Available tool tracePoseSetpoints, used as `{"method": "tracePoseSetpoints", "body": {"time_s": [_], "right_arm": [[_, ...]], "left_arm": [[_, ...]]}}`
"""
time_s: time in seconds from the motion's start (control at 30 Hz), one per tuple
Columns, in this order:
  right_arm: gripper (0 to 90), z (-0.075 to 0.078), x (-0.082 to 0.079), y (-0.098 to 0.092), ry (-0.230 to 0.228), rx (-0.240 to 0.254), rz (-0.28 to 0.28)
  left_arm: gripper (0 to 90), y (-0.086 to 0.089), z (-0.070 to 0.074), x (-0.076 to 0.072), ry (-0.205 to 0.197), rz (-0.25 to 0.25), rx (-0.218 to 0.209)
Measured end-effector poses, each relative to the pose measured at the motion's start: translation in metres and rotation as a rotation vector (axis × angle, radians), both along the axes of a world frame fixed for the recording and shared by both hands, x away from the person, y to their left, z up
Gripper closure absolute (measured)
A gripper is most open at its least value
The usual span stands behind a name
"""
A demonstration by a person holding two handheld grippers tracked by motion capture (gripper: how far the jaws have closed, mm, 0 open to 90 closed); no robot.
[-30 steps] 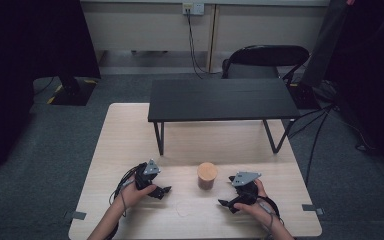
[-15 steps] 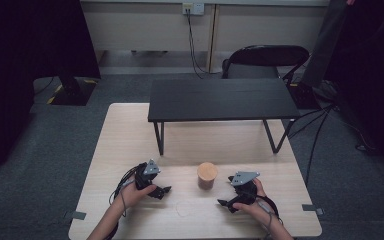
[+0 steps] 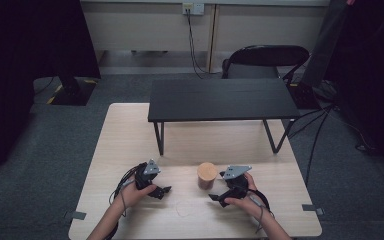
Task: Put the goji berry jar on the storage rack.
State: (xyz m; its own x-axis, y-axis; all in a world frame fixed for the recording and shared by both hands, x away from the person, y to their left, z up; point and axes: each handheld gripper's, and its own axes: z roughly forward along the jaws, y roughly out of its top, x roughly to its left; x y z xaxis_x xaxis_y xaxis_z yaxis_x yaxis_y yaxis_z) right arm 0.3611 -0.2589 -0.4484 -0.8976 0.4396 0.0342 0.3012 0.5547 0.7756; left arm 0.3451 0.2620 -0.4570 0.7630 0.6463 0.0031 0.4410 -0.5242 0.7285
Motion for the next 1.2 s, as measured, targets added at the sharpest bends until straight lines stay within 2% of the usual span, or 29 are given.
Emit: {"method": "tracePoseSetpoints", "body": {"time_s": [0.33,0.53,0.63,0.77,0.83,1.03,1.2], "right_arm": [[1.8,-0.002,0.010,0.018,0.002,0.030,-0.010],[12.5,-0.005,0.016,0.022,-0.007,0.049,0.010],[17.8,-0.004,0.018,0.026,-0.023,0.028,0.020],[24.6,-0.006,0.018,0.025,-0.038,0.031,0.018],[24.6,-0.007,0.018,0.024,-0.035,0.034,0.019],[25.7,-0.009,0.014,0.024,-0.068,0.036,0.020],[25.8,-0.009,0.014,0.021,-0.049,0.055,0.007]], "left_arm": [[0.0,0.000,0.000,0.000,0.000,0.000,0.000],[0.0,0.000,0.000,0.000,0.000,0.000,0.000],[0.0,0.000,0.000,0.000,0.000,0.000,0.000],[0.0,0.000,0.000,0.000,0.000,0.000,0.000],[0.0,0.000,0.000,0.000,0.000,0.000,0.000],[0.0,0.000,0.000,0.000,0.000,0.000,0.000],[0.0,0.000,0.000,0.000,0.000,0.000,0.000]]}}
